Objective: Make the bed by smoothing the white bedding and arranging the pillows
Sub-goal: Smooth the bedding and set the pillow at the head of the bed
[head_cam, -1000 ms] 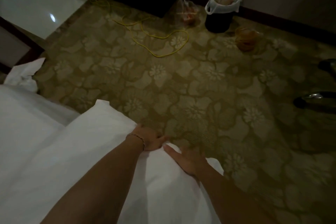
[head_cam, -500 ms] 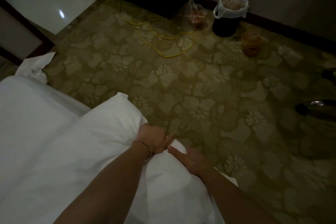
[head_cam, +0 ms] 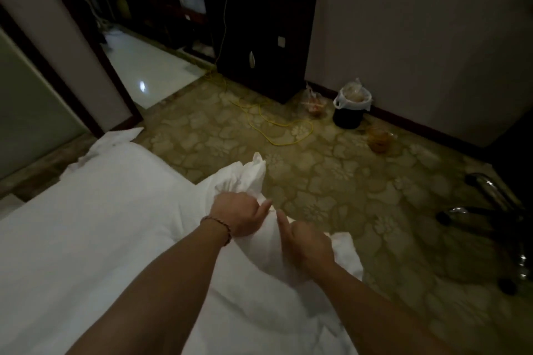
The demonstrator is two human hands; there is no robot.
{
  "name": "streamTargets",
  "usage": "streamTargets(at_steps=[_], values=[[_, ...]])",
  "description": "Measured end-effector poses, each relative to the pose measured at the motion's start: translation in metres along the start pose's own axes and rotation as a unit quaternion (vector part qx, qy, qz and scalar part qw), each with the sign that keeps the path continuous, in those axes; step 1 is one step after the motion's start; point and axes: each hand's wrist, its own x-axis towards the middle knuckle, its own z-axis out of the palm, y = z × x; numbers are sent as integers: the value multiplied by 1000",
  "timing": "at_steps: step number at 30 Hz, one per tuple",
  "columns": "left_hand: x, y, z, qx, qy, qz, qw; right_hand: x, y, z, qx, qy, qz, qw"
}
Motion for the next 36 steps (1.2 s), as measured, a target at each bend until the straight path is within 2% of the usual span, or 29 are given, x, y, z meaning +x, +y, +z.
streamTargets(at_steps=[3,7,13,18,22,30,36], values=[[-93,-20,-31,18,68,7,998,-91,-42,-6,-50,12,-32,998],[-204,-38,-62,32,130,12,991,-201,-72,10,-81,101,-116,985],[-295,-58,-71,33,195,-2,980,-280,-95,28,-132,175,-162,962],[-342,-88,-48,29,195,-41,980,-303,-112,69,-200,185,-197,942],[-380,-108,-27,23,198,-36,979,-324,-119,107,-181,285,-248,908],[-471,-149,-4,-1,201,-57,978,-392,-150,156,-196,290,-309,884],[-585,-205,31,17,167,-12,986,-485,-189,222,-196,256,-328,888]])
